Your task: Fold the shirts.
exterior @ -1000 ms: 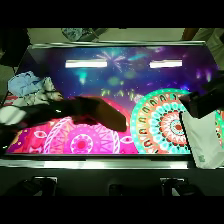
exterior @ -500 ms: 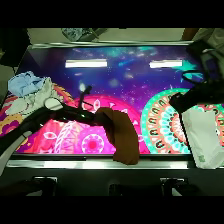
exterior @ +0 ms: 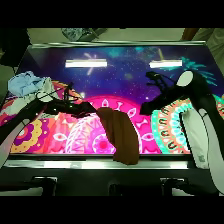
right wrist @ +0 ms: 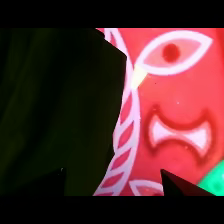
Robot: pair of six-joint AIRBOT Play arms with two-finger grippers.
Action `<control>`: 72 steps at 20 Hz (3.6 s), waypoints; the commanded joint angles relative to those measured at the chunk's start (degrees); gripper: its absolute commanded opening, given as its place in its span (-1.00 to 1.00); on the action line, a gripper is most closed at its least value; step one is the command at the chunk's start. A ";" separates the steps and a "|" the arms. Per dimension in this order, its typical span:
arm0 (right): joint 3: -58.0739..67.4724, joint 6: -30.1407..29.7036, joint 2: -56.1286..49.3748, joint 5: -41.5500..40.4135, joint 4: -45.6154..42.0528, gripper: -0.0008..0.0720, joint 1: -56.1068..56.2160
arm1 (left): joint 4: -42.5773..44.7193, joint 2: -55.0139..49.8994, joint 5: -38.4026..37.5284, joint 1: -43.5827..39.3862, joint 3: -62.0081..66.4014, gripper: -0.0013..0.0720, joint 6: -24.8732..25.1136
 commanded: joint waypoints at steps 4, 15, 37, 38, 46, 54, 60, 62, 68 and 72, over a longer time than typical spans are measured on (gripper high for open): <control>-0.76 -2.49 -7.61 -2.91 5.44 0.93 0.00 | -11.80 -9.46 3.80 -4.13 0.11 0.74 2.82; -5.44 -4.83 -16.00 -11.08 10.84 0.30 6.21 | -12.33 -10.14 4.59 -7.08 0.13 -0.88 7.37; -3.08 -2.29 -20.15 -8.04 16.11 -0.72 6.34 | -10.16 -5.55 1.46 -3.39 0.00 -0.88 10.95; -3.08 -3.06 -19.69 -7.91 16.17 -0.86 6.16 | -10.16 -5.25 1.16 -2.69 0.04 -0.88 10.93; -2.78 -9.16 11.98 -19.15 14.71 -0.86 -8.83 | -10.12 14.56 -0.63 12.68 7.98 -0.89 10.21; -2.78 -1.97 46.31 -14.34 -7.58 -0.86 -16.55 | -9.90 39.06 -0.72 28.09 10.45 -0.89 0.59; -10.88 0.13 49.29 13.18 -17.86 -0.86 -16.55 | 16.37 40.85 -14.34 28.13 6.27 -0.89 -7.78; -19.89 0.13 50.12 14.14 -16.79 -0.86 -16.55 | 18.14 40.85 -17.33 28.09 -0.13 -0.89 -7.69; -36.39 0.63 47.60 -0.22 -11.82 -0.86 -16.55 | 17.84 37.27 -13.00 18.75 -16.44 -0.89 -5.73; -36.59 1.05 36.59 -12.81 -9.81 -0.85 -16.55 | 17.70 26.58 0.35 15.10 -14.97 -0.88 -5.79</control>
